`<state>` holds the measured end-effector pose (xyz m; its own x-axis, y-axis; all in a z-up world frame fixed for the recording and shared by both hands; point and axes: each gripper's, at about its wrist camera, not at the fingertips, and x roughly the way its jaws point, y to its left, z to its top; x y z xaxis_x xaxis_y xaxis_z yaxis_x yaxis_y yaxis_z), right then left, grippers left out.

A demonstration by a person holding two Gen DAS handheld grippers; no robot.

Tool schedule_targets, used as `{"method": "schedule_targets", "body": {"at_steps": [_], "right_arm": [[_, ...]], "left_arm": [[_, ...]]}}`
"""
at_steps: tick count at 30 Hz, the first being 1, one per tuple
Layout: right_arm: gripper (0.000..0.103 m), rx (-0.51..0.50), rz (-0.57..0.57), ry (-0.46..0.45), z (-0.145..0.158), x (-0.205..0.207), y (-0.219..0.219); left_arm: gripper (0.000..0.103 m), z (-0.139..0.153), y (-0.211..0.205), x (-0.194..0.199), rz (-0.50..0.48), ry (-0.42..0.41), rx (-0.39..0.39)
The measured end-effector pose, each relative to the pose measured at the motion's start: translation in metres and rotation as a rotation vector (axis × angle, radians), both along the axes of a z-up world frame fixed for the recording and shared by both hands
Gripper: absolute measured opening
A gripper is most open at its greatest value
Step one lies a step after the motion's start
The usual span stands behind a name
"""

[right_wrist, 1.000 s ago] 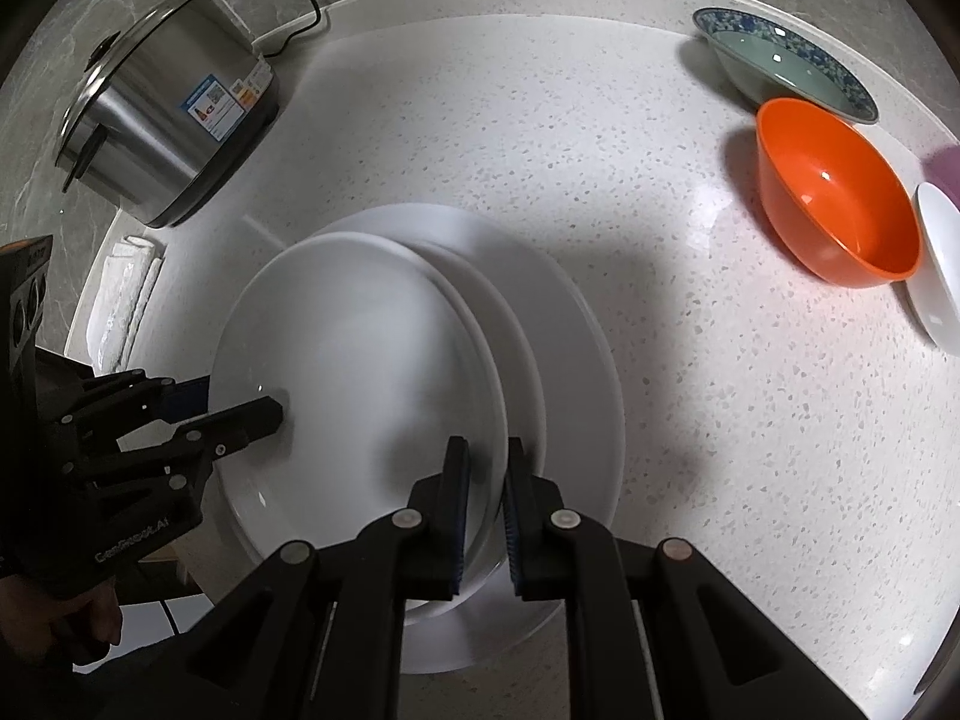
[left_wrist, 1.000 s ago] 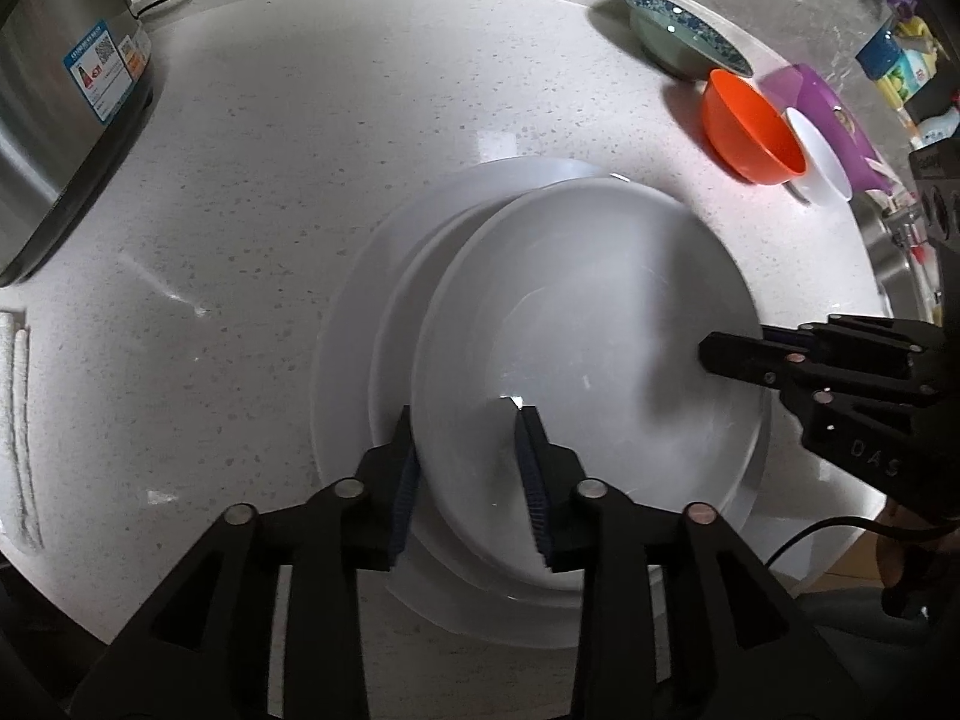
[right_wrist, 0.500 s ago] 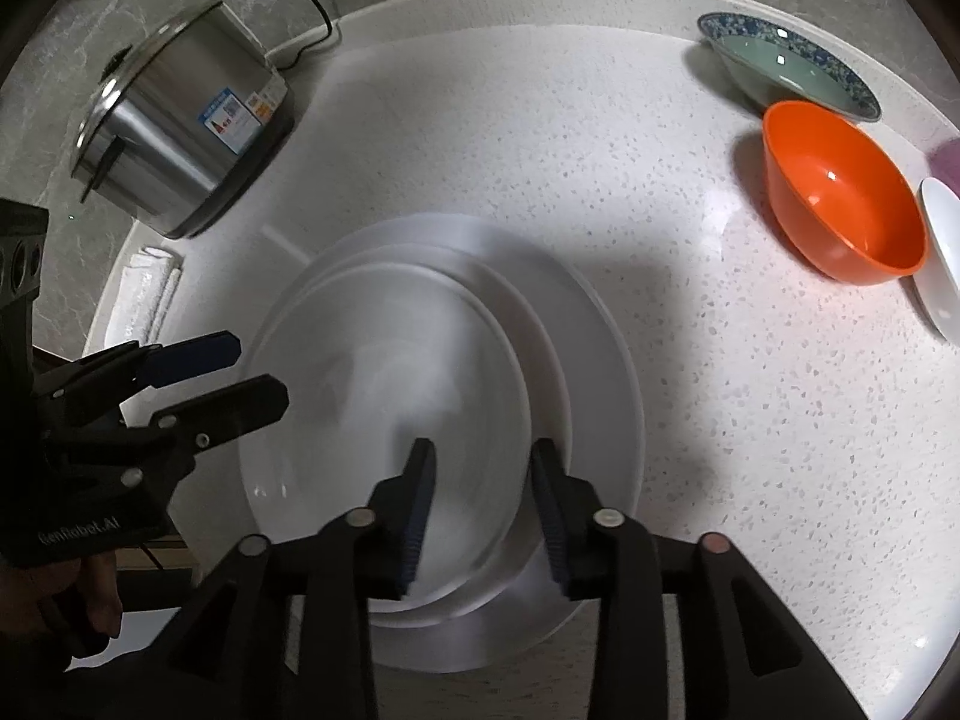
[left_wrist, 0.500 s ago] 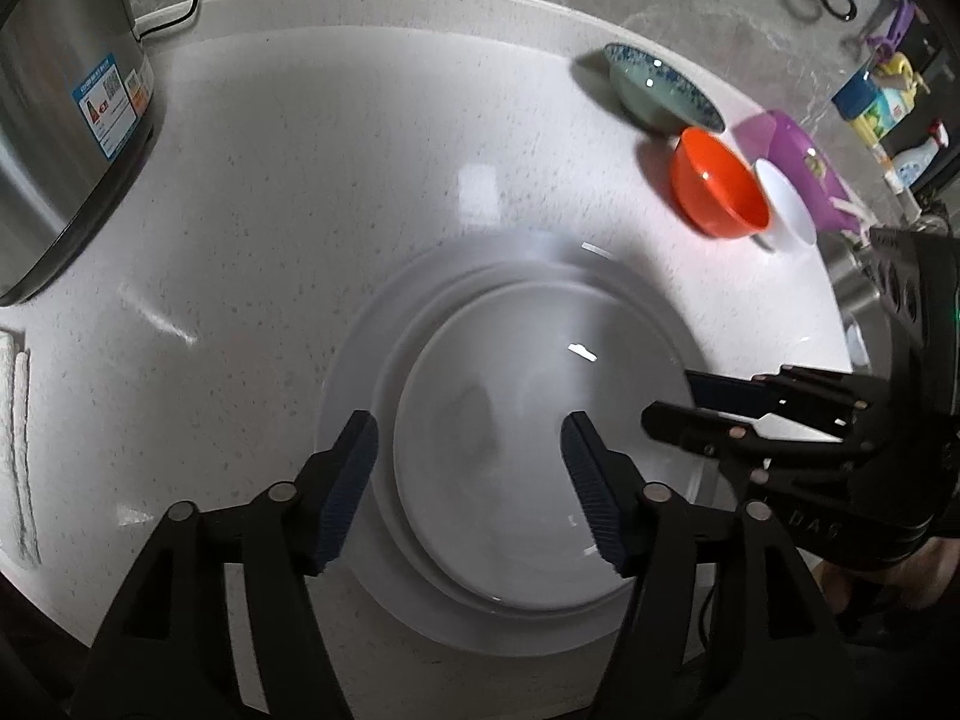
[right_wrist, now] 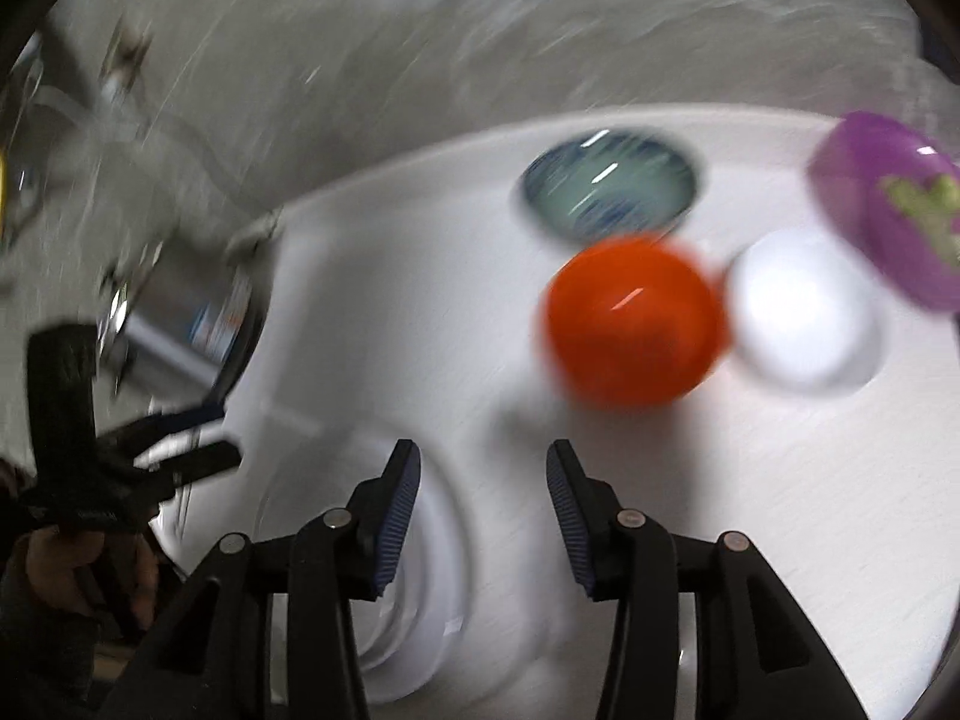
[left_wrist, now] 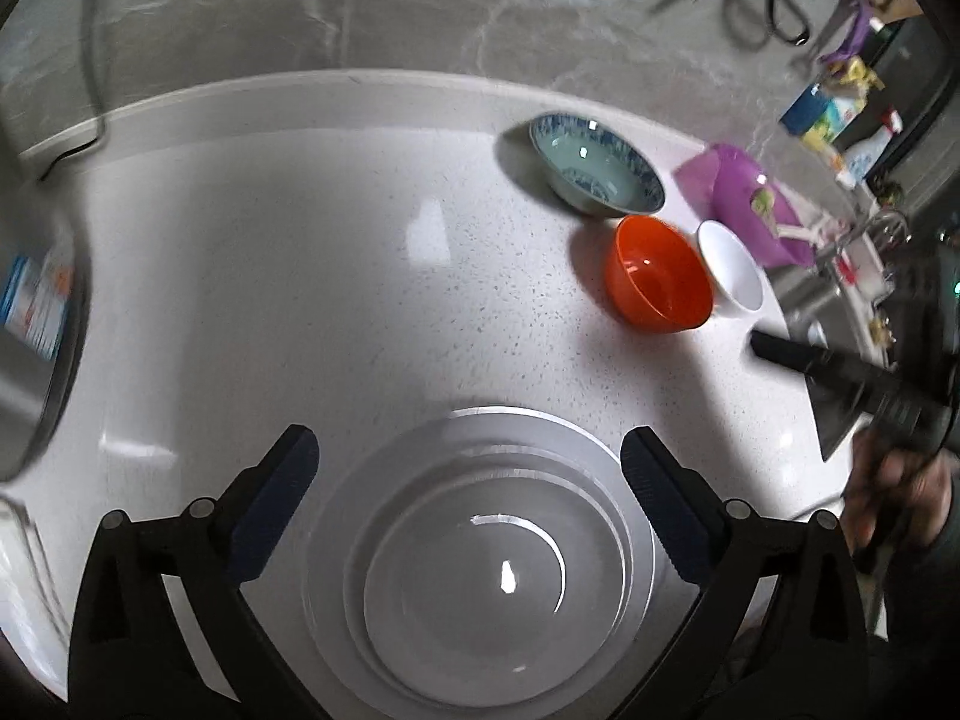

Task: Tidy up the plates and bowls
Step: 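Open both grippers and withdraw from the plate stack, then grip the blue-patterned bowl rim with the left gripper while the right gripper grips it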

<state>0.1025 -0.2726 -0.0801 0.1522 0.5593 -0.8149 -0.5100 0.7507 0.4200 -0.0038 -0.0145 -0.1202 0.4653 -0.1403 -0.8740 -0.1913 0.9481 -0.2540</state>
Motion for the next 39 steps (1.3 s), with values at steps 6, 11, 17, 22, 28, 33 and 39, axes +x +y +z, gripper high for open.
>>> {"method": "schedule_targets", "body": {"at_steps": [6, 11, 17, 22, 28, 33, 39], "right_arm": [[0.054, 0.059, -0.145, 0.014, 0.017, 0.091, -0.050], [0.060, 0.074, -0.175, 0.072, 0.001, 0.153, -0.050], [0.060, 0.045, -0.167, 0.123, -0.032, 0.193, -0.019], [0.060, -0.030, -0.175, 0.150, -0.056, 0.211, -0.001], [0.060, -0.091, -0.179, 0.170, -0.071, 0.220, 0.010], [0.060, -0.114, -0.196, 0.191, -0.082, 0.223, 0.016], [0.048, -0.148, -0.179, 0.201, -0.091, 0.225, 0.027]], "left_arm": [[0.102, 0.014, 0.031, 0.094, 0.045, -0.019, -0.031], [0.101, 0.009, 0.026, 0.178, 0.007, -0.015, -0.051], [0.101, -0.016, 0.007, 0.254, -0.047, 0.000, -0.038], [0.089, -0.040, -0.001, 0.282, -0.063, 0.039, -0.024], [0.078, -0.064, -0.001, 0.289, -0.064, 0.084, -0.017], [0.078, -0.070, 0.003, 0.298, -0.054, 0.092, -0.002], [0.047, -0.080, 0.000, 0.307, -0.054, 0.120, 0.017]]}}
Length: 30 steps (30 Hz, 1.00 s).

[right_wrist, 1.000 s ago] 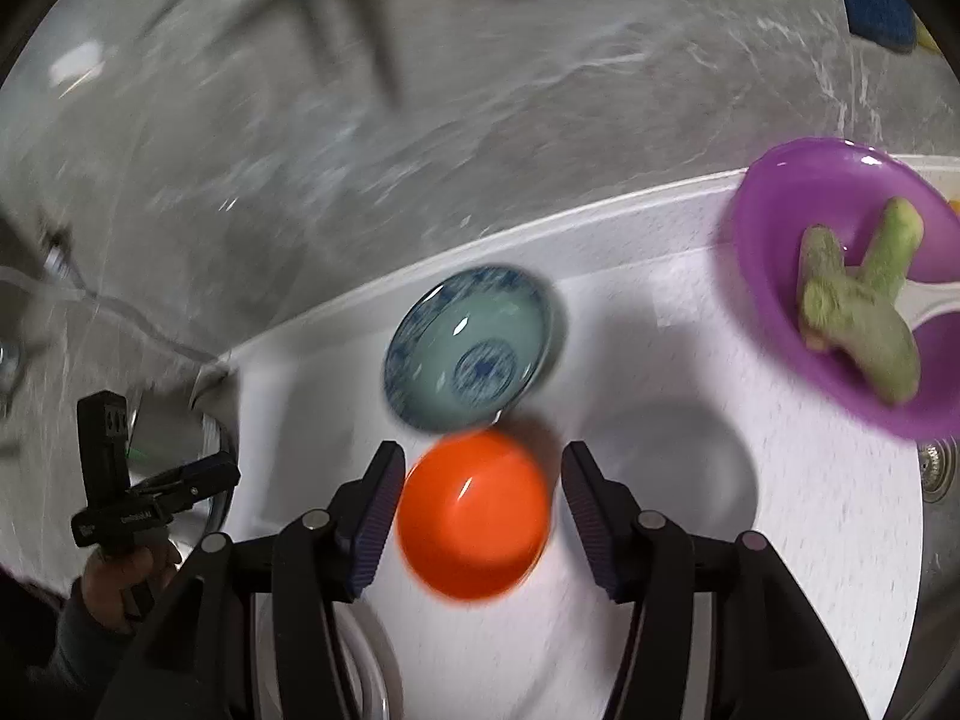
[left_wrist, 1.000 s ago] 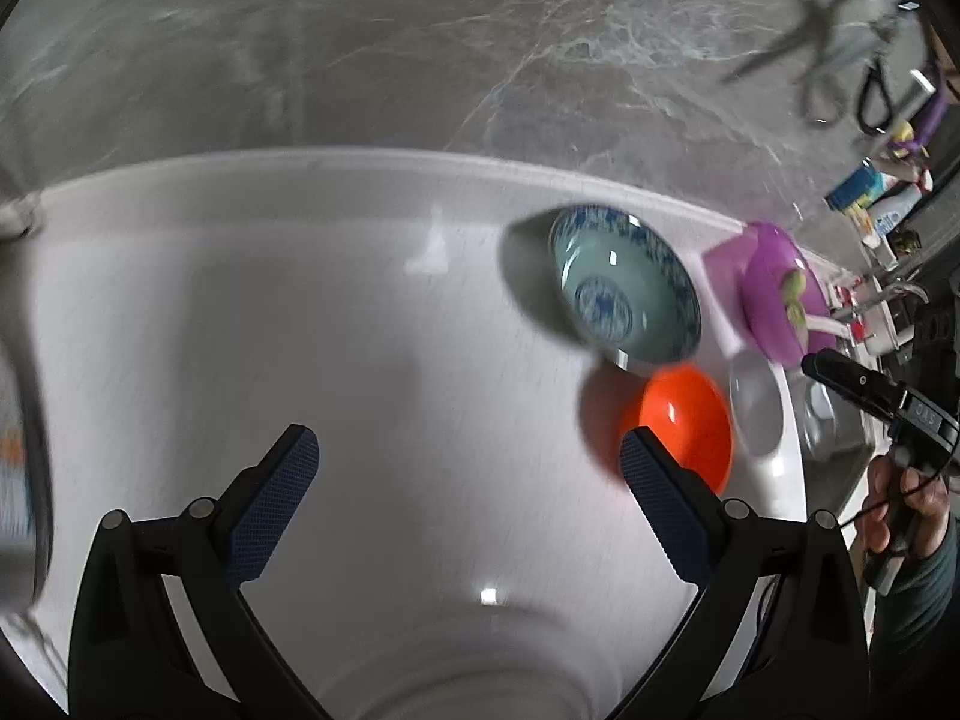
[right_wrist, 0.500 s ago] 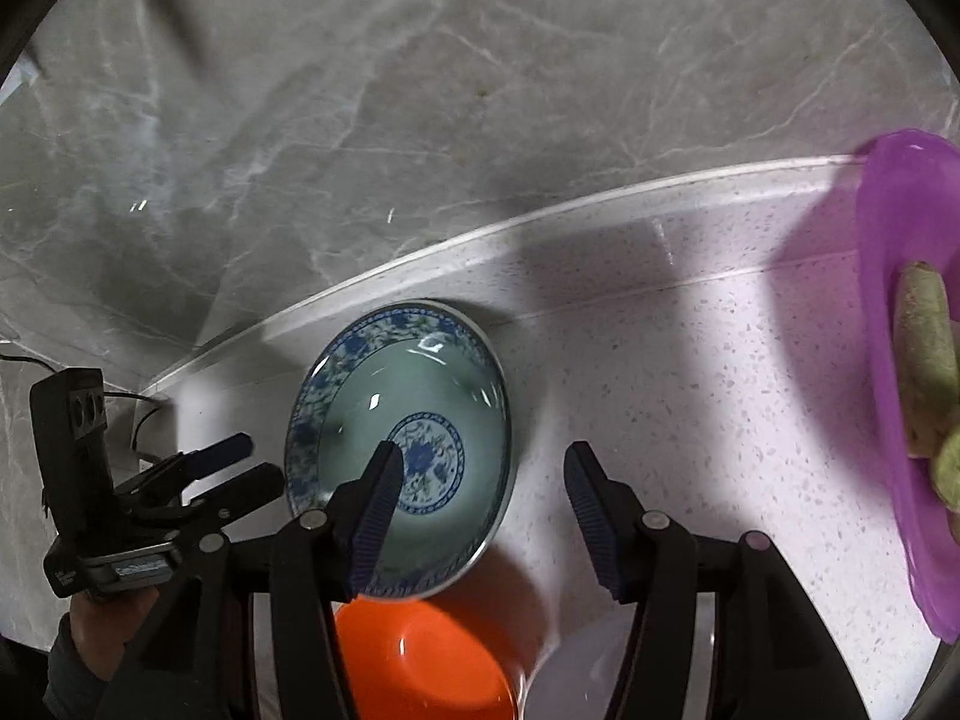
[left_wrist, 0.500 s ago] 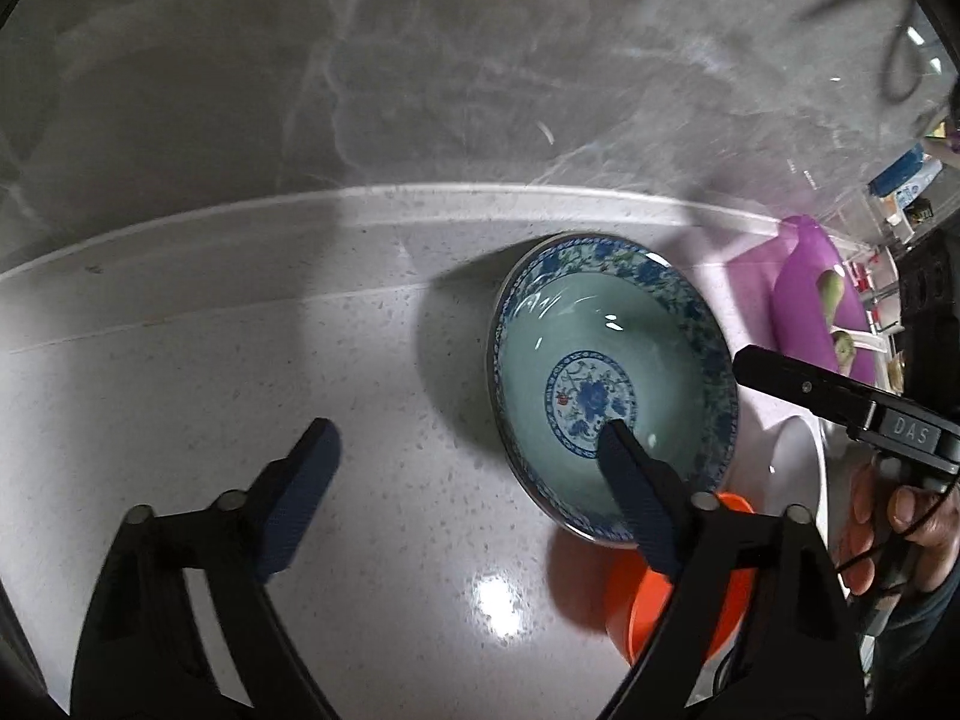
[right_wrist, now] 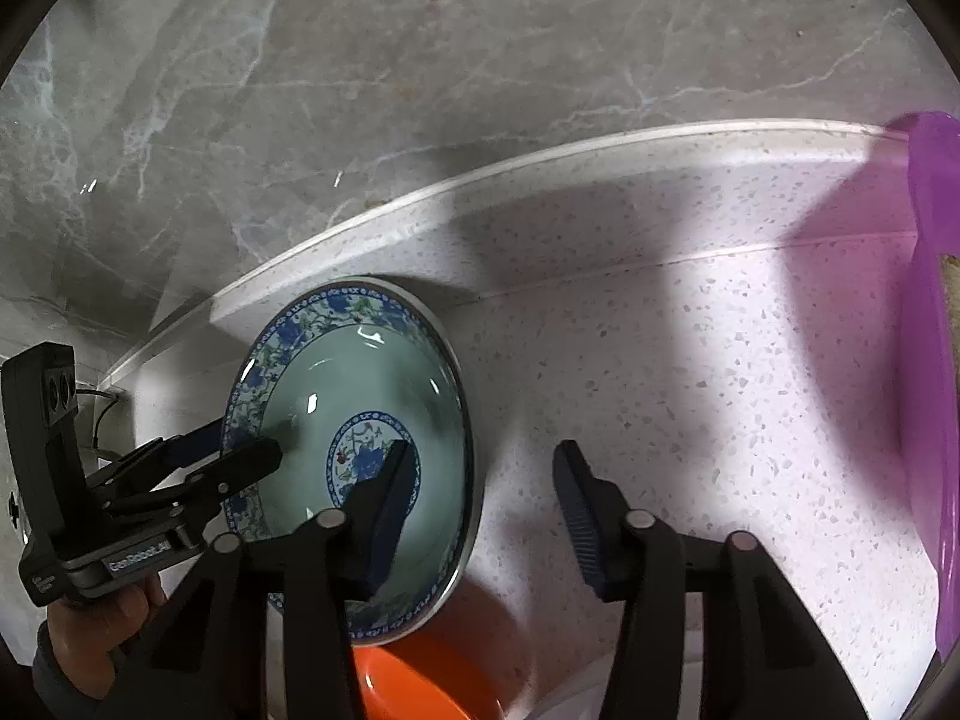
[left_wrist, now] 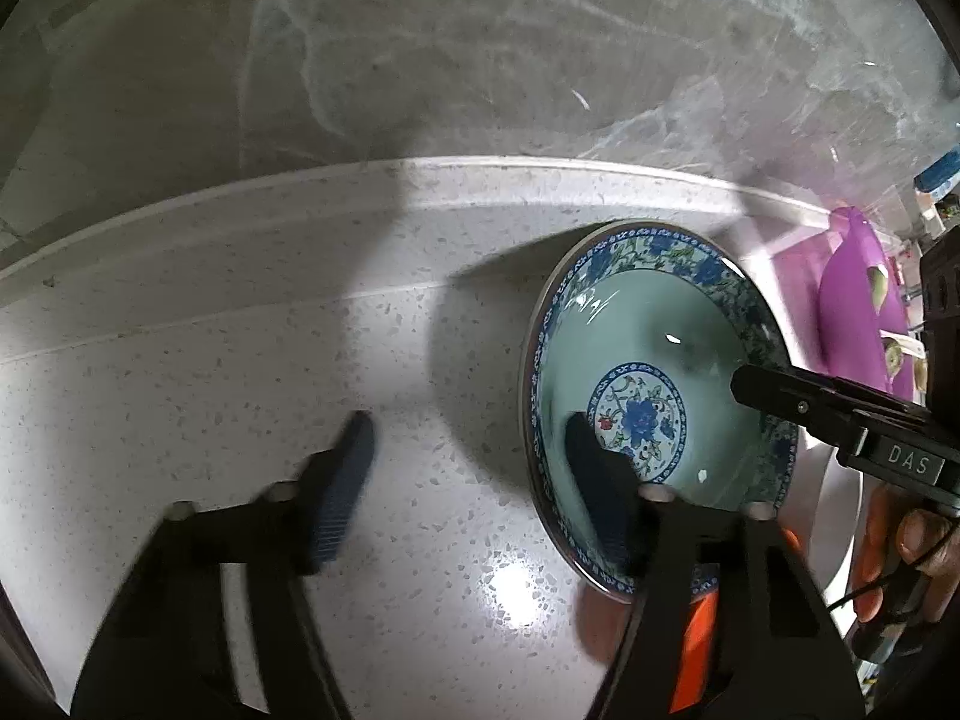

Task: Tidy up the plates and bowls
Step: 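Grip the blue-patterned bowl rim with the left gripper while the right gripper grips it, then lift the blue-patterned bowl with both grippers and set it beside the plate stack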

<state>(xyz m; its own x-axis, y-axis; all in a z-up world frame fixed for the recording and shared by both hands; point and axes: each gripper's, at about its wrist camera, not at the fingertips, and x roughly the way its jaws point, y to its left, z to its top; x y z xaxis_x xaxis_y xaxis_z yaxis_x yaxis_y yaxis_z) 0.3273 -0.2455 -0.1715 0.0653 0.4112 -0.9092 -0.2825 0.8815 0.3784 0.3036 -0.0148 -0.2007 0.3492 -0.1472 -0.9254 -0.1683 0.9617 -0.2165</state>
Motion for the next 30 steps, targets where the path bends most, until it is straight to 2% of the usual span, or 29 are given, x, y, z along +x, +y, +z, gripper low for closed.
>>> {"method": "schedule_targets", "body": {"at_steps": [1, 3, 6, 8, 9, 15, 21, 30], "right_arm": [[0.045, -0.005, 0.002, 0.001, 0.000, 0.000, 0.001], [0.038, -0.010, 0.001, 0.008, -0.001, 0.000, 0.002], [0.024, -0.006, 0.015, 0.014, -0.001, -0.003, 0.007], [0.012, -0.006, 0.030, 0.005, 0.000, -0.004, 0.008], [0.010, -0.008, 0.035, 0.001, 0.001, -0.004, 0.010], [0.010, -0.015, 0.033, -0.004, 0.003, -0.006, 0.016], [0.011, -0.006, 0.033, -0.027, 0.017, -0.008, 0.021], [0.011, 0.030, 0.025, -0.074, 0.060, -0.037, 0.003]], "left_arm": [[0.043, -0.001, 0.000, 0.001, 0.000, 0.000, -0.014], [0.028, -0.003, -0.002, 0.004, -0.007, -0.005, -0.029], [0.017, 0.000, -0.008, 0.007, -0.027, -0.013, -0.029], [0.012, 0.001, -0.012, 0.008, -0.036, -0.014, -0.029], [0.012, 0.000, -0.018, 0.009, -0.039, -0.013, -0.025], [0.012, 0.003, -0.023, 0.008, -0.034, -0.016, -0.012], [0.012, 0.023, -0.019, -0.003, -0.034, -0.037, -0.006], [0.012, 0.065, -0.034, -0.049, -0.059, -0.082, -0.011]]}}
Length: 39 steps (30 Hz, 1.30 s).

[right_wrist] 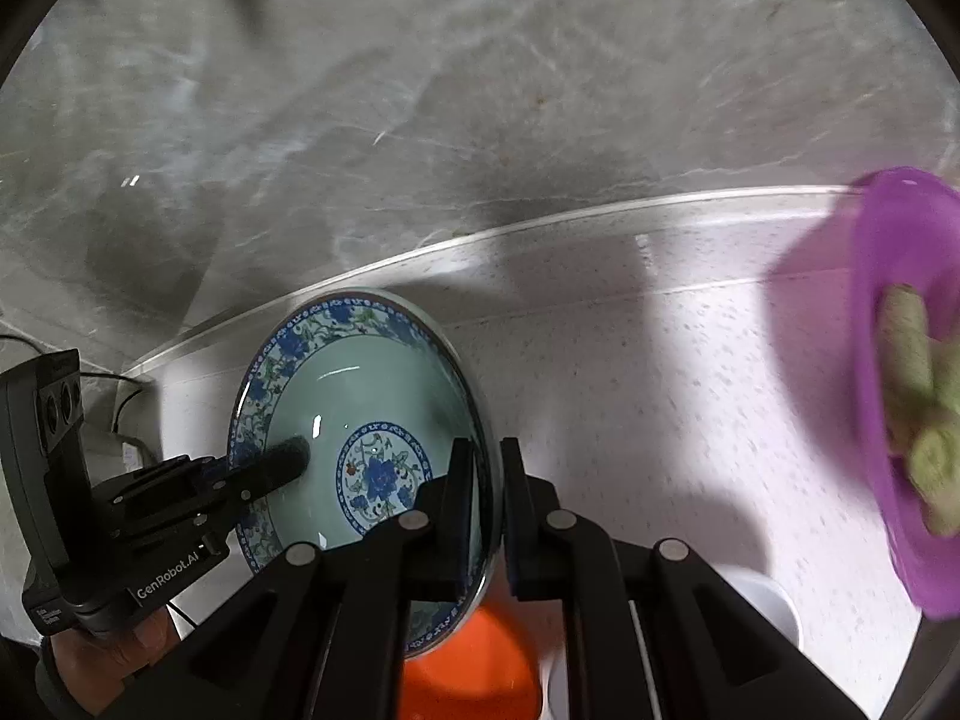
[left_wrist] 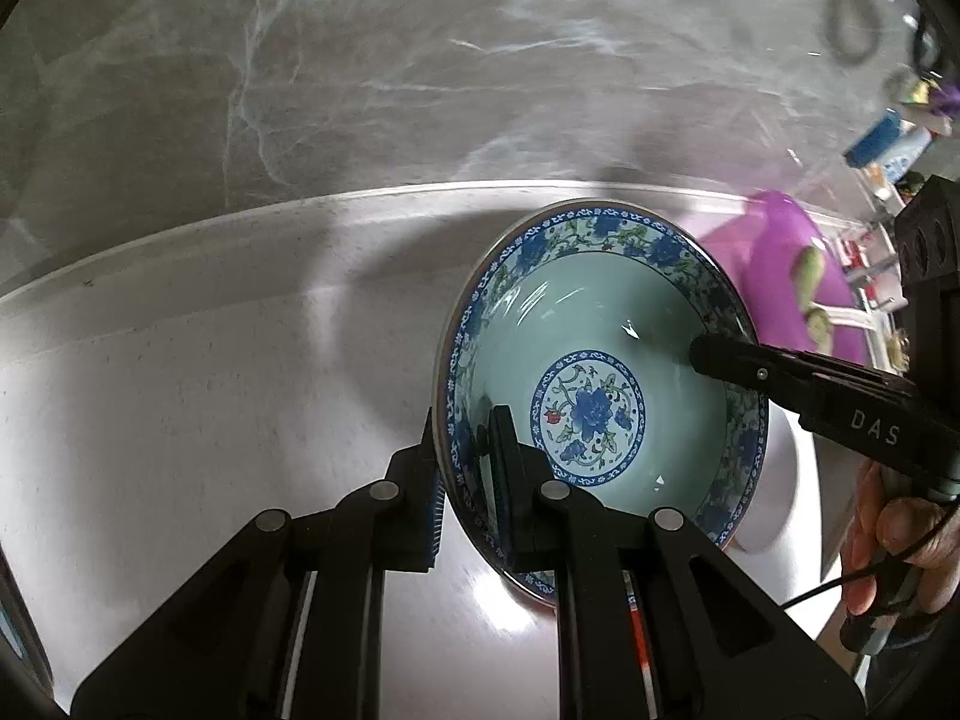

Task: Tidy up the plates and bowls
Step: 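Lift the blue-patterned bowl with both grippers and set it beside the plate stack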

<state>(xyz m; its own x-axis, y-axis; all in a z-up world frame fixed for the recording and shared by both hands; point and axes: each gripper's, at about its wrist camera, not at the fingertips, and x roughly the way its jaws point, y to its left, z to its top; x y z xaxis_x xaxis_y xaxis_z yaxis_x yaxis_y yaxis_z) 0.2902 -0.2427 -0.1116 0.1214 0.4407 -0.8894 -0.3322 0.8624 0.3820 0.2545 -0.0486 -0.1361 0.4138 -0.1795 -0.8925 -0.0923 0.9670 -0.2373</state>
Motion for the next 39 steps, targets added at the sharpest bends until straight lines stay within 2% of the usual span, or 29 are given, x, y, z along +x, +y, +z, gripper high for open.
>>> {"method": "schedule_targets", "body": {"at_steps": [8, 13, 18, 28, 32, 37, 39], "right_arm": [[0.011, 0.014, -0.008, -0.037, 0.036, -0.059, -0.033], [0.011, 0.014, -0.035, -0.037, 0.046, -0.108, -0.070], [0.011, 0.023, -0.080, -0.007, 0.042, -0.155, -0.111], [0.010, -0.011, -0.148, 0.073, -0.005, -0.219, -0.160], [0.010, -0.014, -0.174, 0.086, -0.018, -0.235, -0.176], [0.010, -0.025, -0.183, 0.092, -0.030, -0.245, -0.190], [0.010, -0.023, -0.184, 0.087, -0.032, -0.246, -0.192]], "left_arm": [[0.012, 0.029, -0.042, -0.062, -0.050, -0.017, -0.018], [0.012, 0.030, -0.081, -0.108, -0.102, -0.014, -0.029], [0.012, 0.010, -0.126, -0.156, -0.147, 0.023, -0.056], [0.012, -0.046, -0.180, -0.230, -0.214, 0.068, 0.003], [0.013, -0.062, -0.197, -0.242, -0.235, 0.080, 0.020], [0.013, -0.079, -0.218, -0.238, -0.266, 0.081, 0.047], [0.013, -0.081, -0.212, -0.247, -0.271, 0.081, 0.047]]}}
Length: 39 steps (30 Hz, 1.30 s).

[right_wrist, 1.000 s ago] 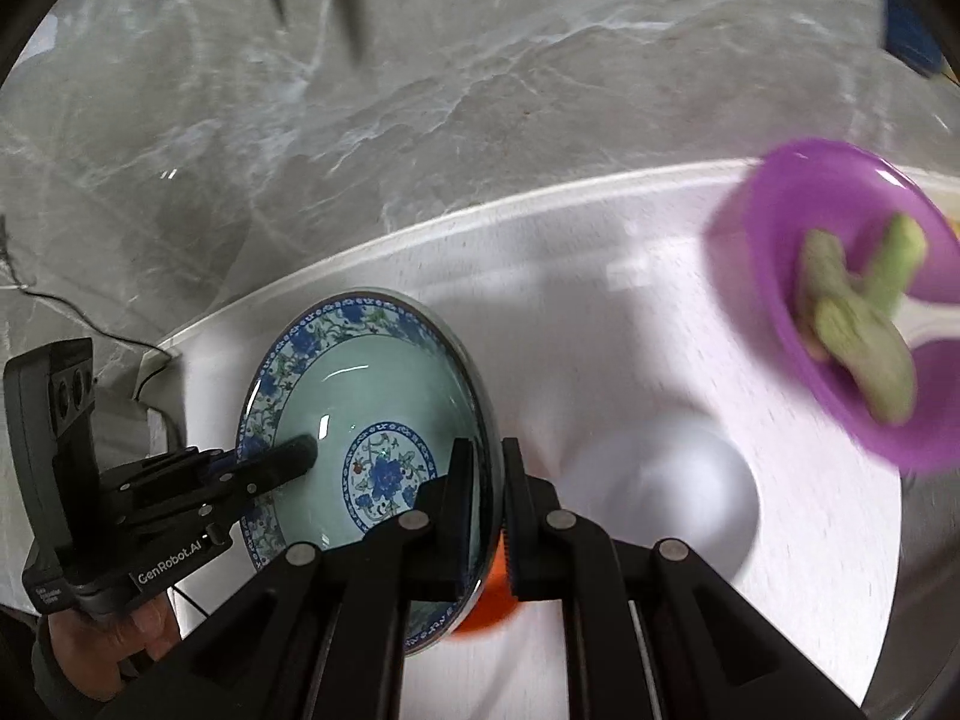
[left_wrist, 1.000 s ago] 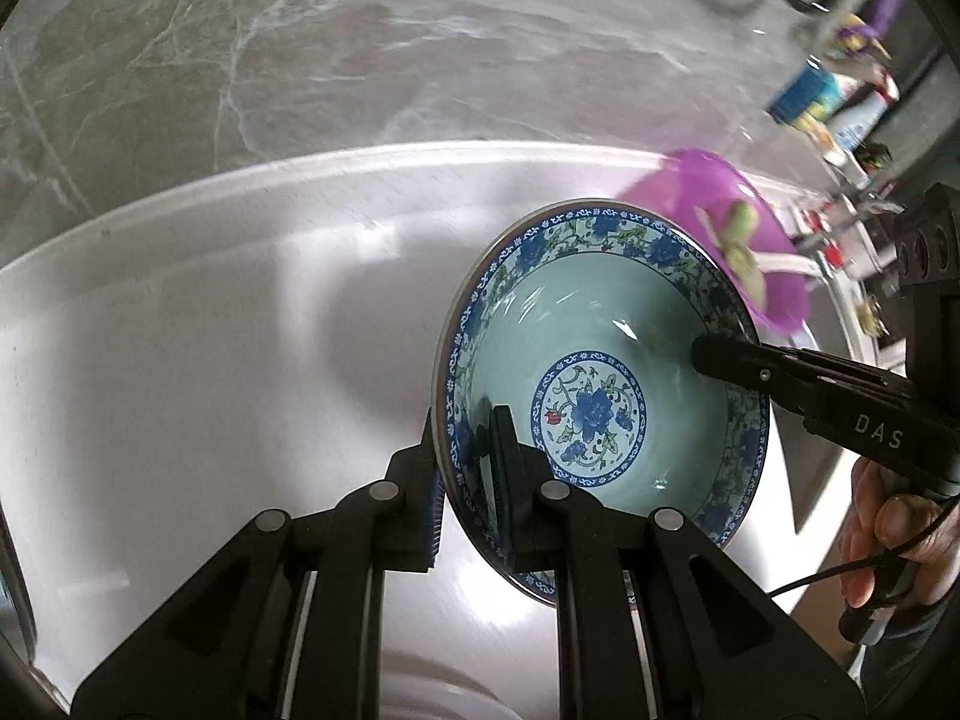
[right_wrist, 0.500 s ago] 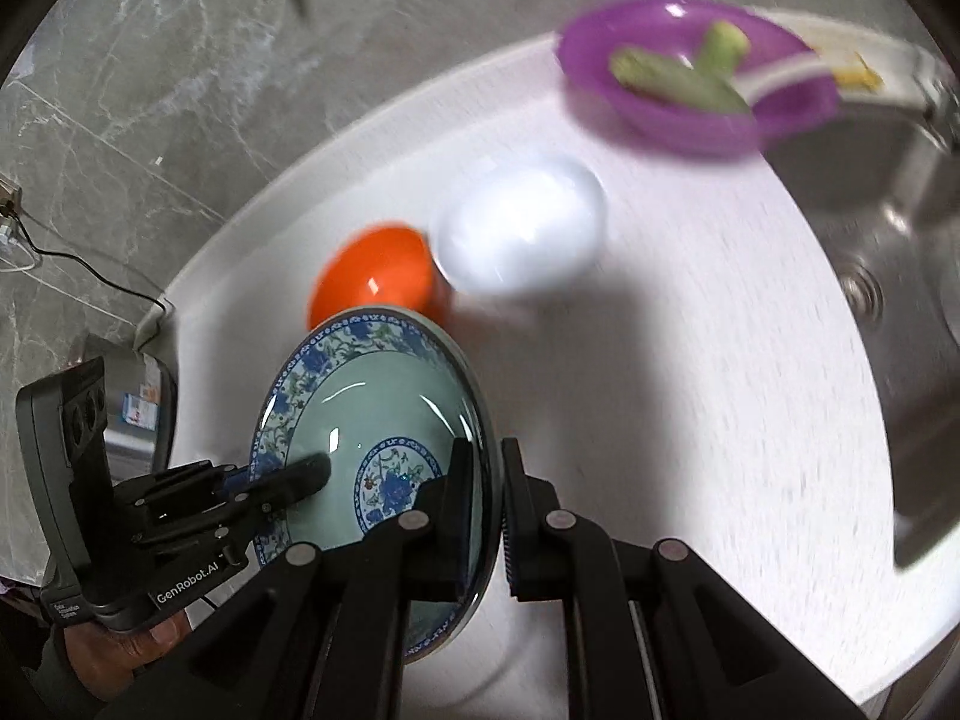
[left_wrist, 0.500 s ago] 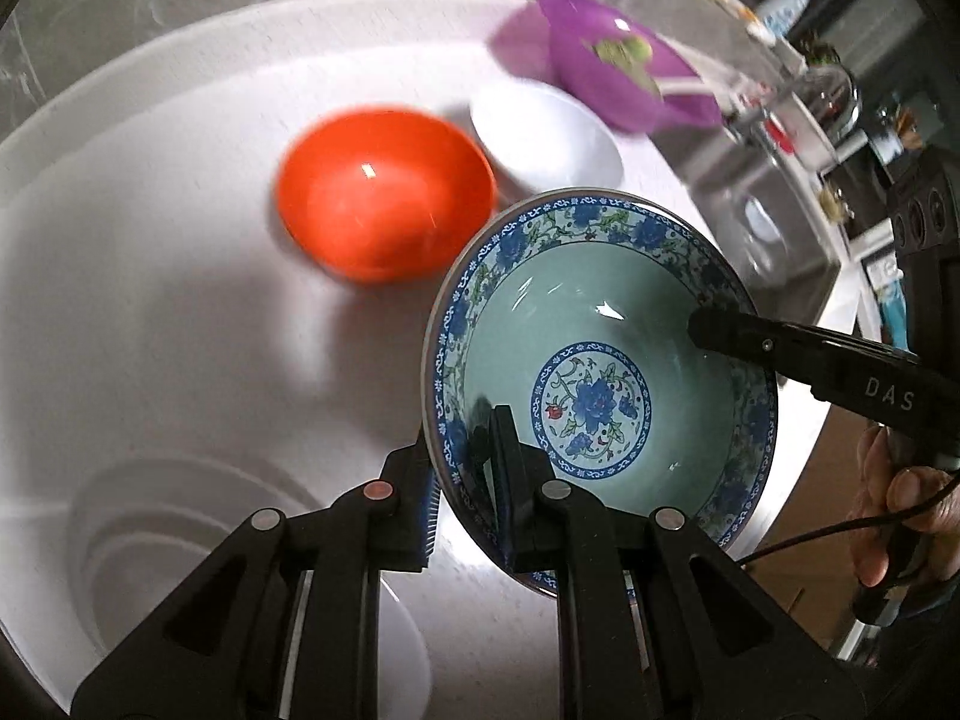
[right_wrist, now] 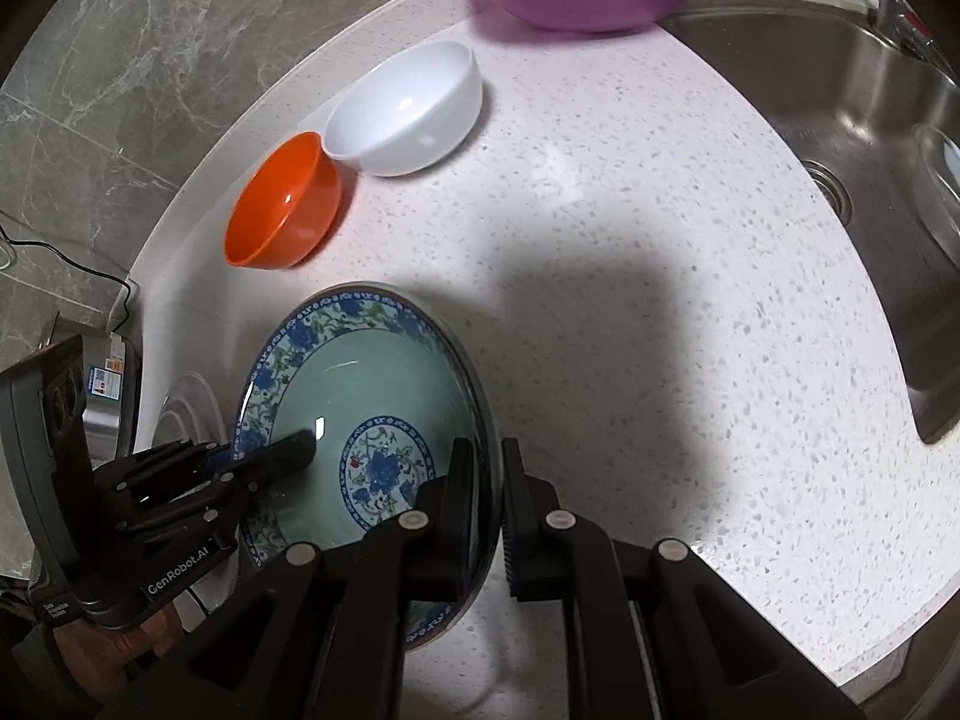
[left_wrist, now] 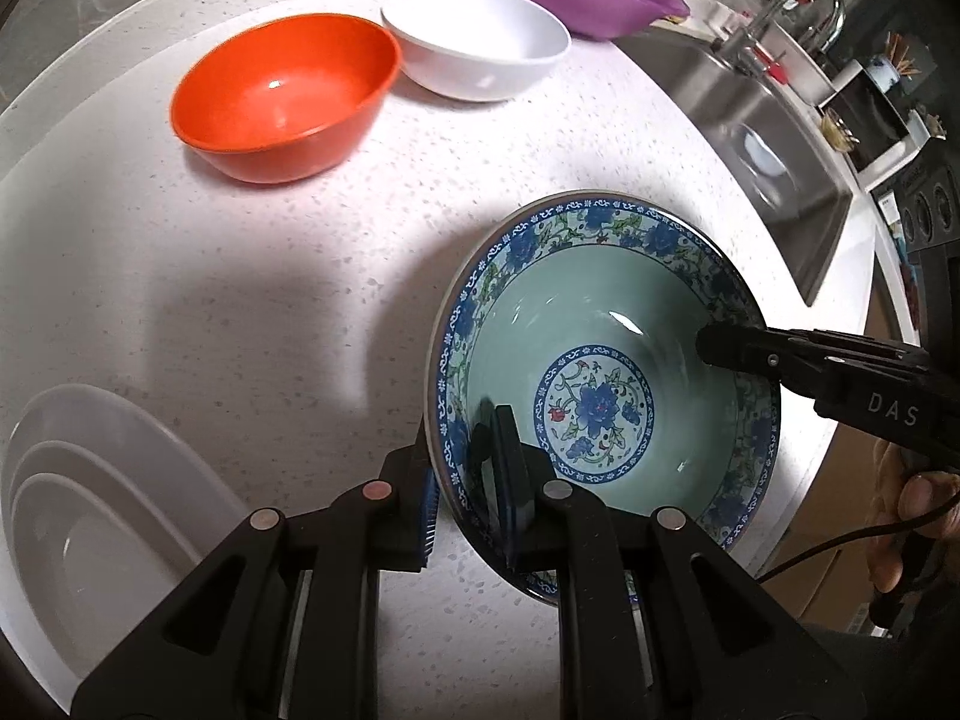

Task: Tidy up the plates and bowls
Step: 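Lift the blue-patterned bowl with both grippers and set it beside the plate stack, then open both grippers and lift away from the blue-patterned bowl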

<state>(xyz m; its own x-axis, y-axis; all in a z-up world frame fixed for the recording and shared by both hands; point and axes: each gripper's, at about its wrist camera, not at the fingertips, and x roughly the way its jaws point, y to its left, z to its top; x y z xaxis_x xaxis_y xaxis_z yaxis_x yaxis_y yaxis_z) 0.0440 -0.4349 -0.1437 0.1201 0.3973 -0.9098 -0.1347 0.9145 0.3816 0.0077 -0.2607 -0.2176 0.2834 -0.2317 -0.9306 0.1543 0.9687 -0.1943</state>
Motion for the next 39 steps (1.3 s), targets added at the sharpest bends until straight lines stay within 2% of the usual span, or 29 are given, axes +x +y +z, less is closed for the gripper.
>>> {"method": "schedule_targets", "body": {"at_steps": [7, 16, 18, 19, 20, 21, 23, 25, 26, 27, 31, 33, 35, 37, 39], "right_arm": [[0.010, 0.012, 0.016, -0.022, -0.004, -0.003, -0.007], [0.013, 0.023, 0.031, -0.022, -0.010, -0.011, -0.005], [0.023, 0.032, 0.015, -0.024, -0.009, -0.011, -0.009], [0.036, 0.038, 0.000, -0.029, -0.007, -0.012, -0.012], [0.044, 0.044, -0.011, -0.035, -0.005, -0.013, -0.014], [0.045, 0.050, -0.021, -0.042, -0.003, -0.014, -0.016], [0.047, 0.062, -0.040, -0.057, 0.003, -0.015, -0.022], [0.052, 0.071, -0.060, -0.078, 0.010, -0.015, -0.027], [0.057, 0.082, -0.075, -0.103, 0.016, -0.014, -0.031], [0.060, 0.088, -0.087, -0.121, 0.021, -0.012, -0.035], [0.071, 0.171, -0.159, -0.164, 0.039, 0.007, -0.057], [0.073, 0.222, -0.199, -0.163, 0.044, 0.020, -0.068], [0.081, 0.286, -0.251, -0.156, 0.048, 0.031, -0.078], [0.085, 0.345, -0.287, -0.155, 0.053, 0.044, -0.084], [0.085, 0.348, -0.282, -0.178, 0.058, 0.059, -0.083]], "left_arm": [[0.014, -0.004, -0.019, 0.021, -0.015, -0.033, 0.027], [0.017, -0.002, -0.013, 0.020, -0.011, -0.035, 0.020], [0.018, 0.001, -0.011, 0.019, -0.003, -0.043, 0.007], [0.021, 0.004, -0.009, 0.018, 0.003, -0.050, 0.004], [0.035, 0.006, -0.008, 0.017, 0.008, -0.054, -0.001], [0.061, 0.008, -0.005, 0.017, 0.013, -0.059, -0.010], [0.083, 0.017, 0.002, 0.016, 0.036, -0.080, -0.062], [0.089, 0.028, 0.010, 0.018, 0.051, -0.107, -0.098], [0.098, 0.033, 0.012, 0.020, 0.049, -0.111, -0.100], [0.103, 0.039, 0.015, 0.025, 0.045, -0.117, -0.098], [0.103, 0.063, 0.025, 0.041, 0.023, -0.178, -0.118], [0.103, 0.071, 0.032, 0.057, 0.019, -0.131, -0.109], [0.102, 0.078, 0.039, 0.074, 0.022, -0.113, -0.094], [0.102, 0.092, 0.048, 0.095, 0.018, -0.172, -0.085], [0.102, 0.100, 0.054, 0.114, 0.032, -0.215, -0.044]]}}
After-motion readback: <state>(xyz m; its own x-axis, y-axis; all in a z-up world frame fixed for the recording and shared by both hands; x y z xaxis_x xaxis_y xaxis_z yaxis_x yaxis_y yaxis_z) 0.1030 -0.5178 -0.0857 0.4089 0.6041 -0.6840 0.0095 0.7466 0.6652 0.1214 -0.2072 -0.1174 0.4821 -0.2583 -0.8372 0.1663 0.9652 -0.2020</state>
